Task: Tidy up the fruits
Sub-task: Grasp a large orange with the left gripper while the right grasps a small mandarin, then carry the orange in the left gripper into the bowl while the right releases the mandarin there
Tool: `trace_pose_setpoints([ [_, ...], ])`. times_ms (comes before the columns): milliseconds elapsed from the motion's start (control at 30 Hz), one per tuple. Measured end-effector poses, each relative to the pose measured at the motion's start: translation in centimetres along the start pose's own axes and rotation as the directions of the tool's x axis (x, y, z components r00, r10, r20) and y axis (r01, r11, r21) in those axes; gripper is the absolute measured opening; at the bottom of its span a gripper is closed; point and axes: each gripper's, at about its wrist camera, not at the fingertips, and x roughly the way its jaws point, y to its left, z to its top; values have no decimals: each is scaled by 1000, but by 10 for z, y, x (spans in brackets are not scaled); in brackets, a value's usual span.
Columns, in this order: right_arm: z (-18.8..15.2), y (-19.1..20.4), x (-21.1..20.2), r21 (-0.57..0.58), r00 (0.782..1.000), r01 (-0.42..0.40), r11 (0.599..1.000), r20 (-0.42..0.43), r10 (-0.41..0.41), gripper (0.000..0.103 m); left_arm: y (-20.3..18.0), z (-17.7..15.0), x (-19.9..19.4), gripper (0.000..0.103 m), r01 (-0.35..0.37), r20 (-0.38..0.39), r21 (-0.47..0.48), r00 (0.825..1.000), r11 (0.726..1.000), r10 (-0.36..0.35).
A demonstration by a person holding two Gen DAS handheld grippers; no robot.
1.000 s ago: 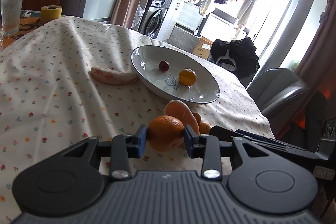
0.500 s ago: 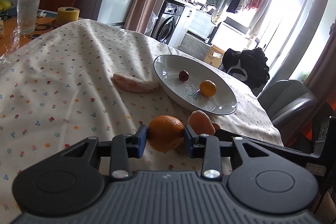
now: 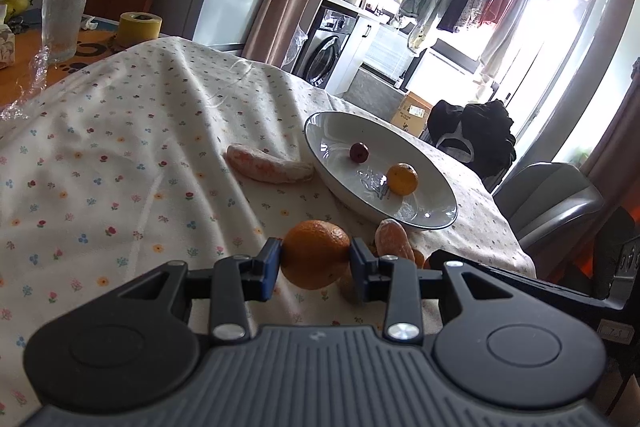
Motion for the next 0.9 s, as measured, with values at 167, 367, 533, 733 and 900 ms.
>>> trace_pose_setpoints([
  [167,7,2,-6,-5,1000,-6,1000,27,6,22,-3,5,-2,36,0,10,3,1000,1000,0],
  [367,14,-1,-8,-4,999,-2,1000,48,2,22,-4,13,0,36,2,24,11,1000,1000,-2],
  [533,19,0,-7,-6,998,3,1000,58,-2,22,-9,21,6,36,16,28,27,999,1000,-17],
  [733,25,-4,-4,-4,998,11,1000,65,-10,22,-14,30,19,36,29,17,39,999,999,-30],
  [900,32,-9,0,3,997,15,1000,72,-15,22,-19,36,31,36,37,5,52,999,998,-38],
])
